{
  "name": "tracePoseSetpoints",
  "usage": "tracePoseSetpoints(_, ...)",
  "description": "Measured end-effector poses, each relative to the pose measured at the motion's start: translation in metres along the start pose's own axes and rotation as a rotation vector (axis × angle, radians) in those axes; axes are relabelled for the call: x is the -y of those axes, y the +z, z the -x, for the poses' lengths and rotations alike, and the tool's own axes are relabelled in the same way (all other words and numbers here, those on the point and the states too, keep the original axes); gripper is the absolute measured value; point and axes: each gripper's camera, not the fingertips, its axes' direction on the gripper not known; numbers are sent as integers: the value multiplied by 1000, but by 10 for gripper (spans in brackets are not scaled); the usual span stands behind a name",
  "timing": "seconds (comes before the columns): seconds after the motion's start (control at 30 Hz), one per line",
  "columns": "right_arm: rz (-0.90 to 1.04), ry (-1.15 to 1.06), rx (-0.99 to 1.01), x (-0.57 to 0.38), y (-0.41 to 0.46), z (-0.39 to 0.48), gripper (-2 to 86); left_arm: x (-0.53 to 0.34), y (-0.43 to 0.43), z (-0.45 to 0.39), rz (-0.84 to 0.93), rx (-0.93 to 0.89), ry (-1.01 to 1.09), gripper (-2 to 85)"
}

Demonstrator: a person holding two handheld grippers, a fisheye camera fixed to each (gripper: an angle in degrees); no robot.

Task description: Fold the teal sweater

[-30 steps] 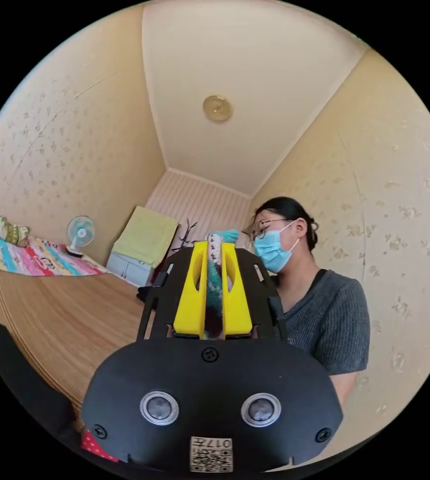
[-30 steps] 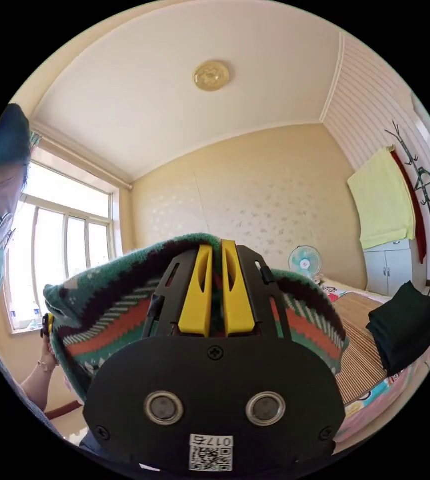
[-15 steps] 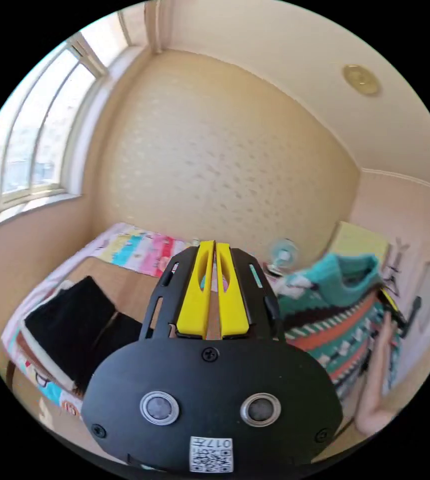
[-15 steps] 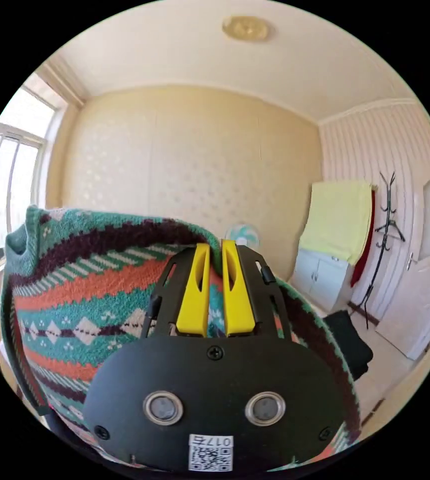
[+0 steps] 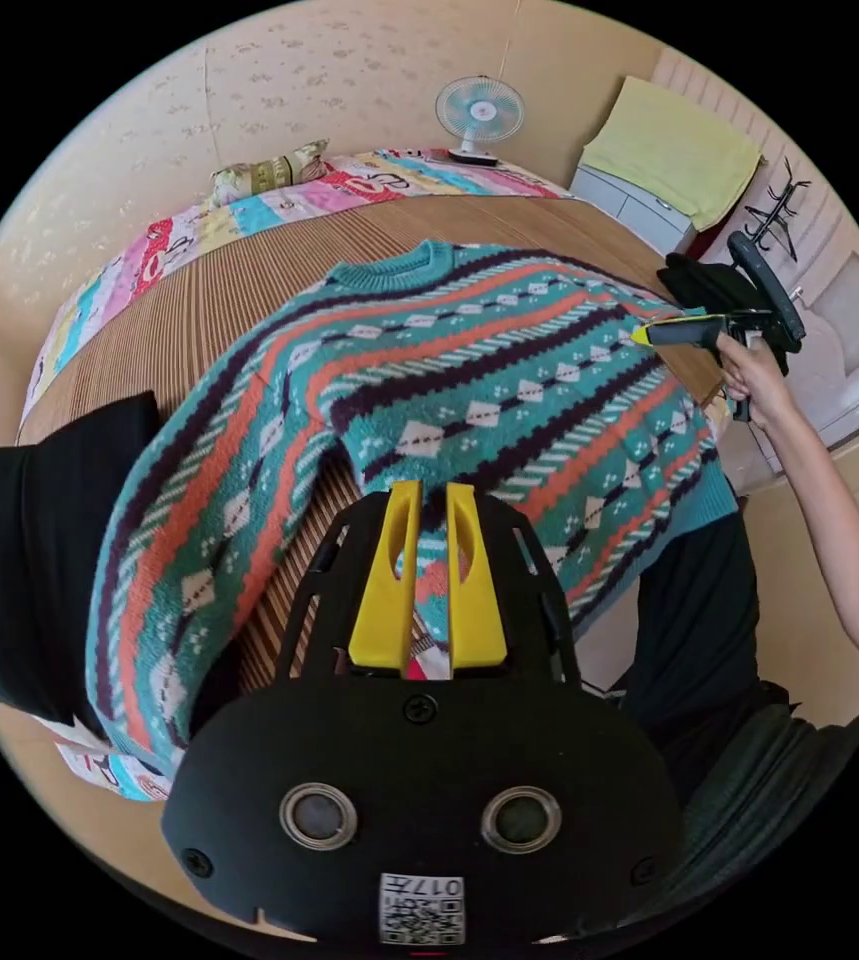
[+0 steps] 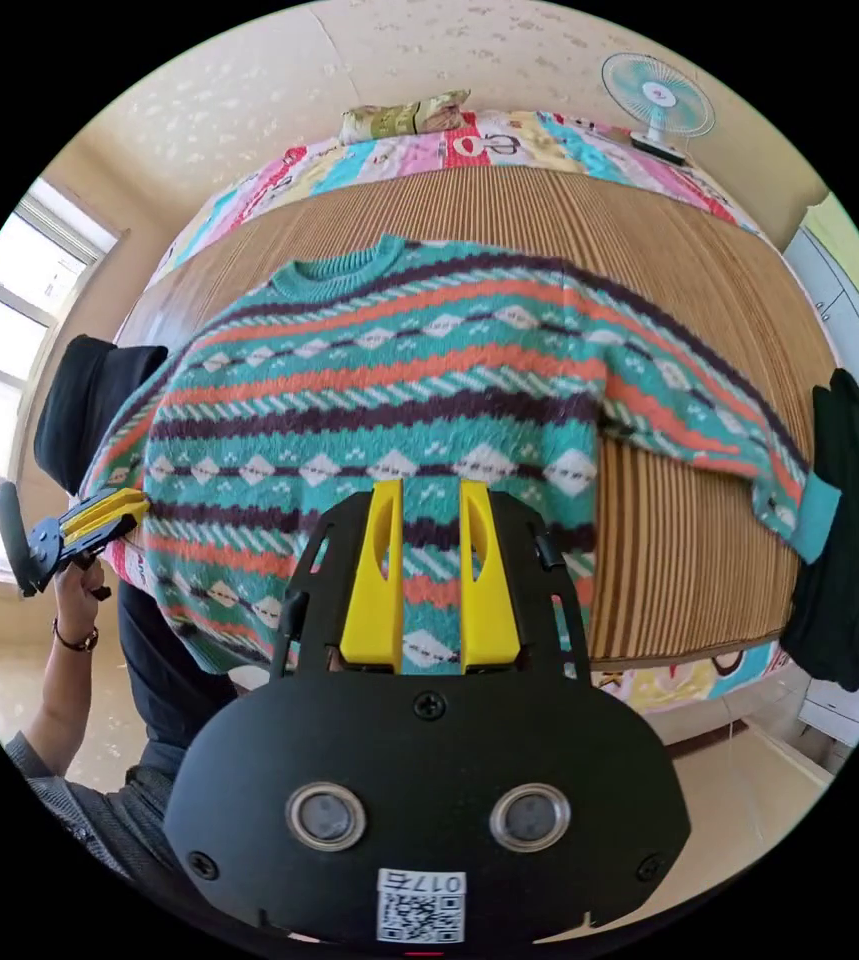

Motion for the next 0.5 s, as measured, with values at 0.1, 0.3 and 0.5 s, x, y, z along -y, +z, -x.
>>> tracePoseSetpoints(0.1,-86,-8,-58,-41,45,2,75,2,52,-8,39,105,-1,10)
tracePoseSetpoints(0.3,-238,63,-35,-42,57,-32,70,54,79,43,40,98,-115,-9)
tracePoseSetpoints(0.5,-358,74,59,-74,51,-77,67,50,87,64,6,128,-145,-10)
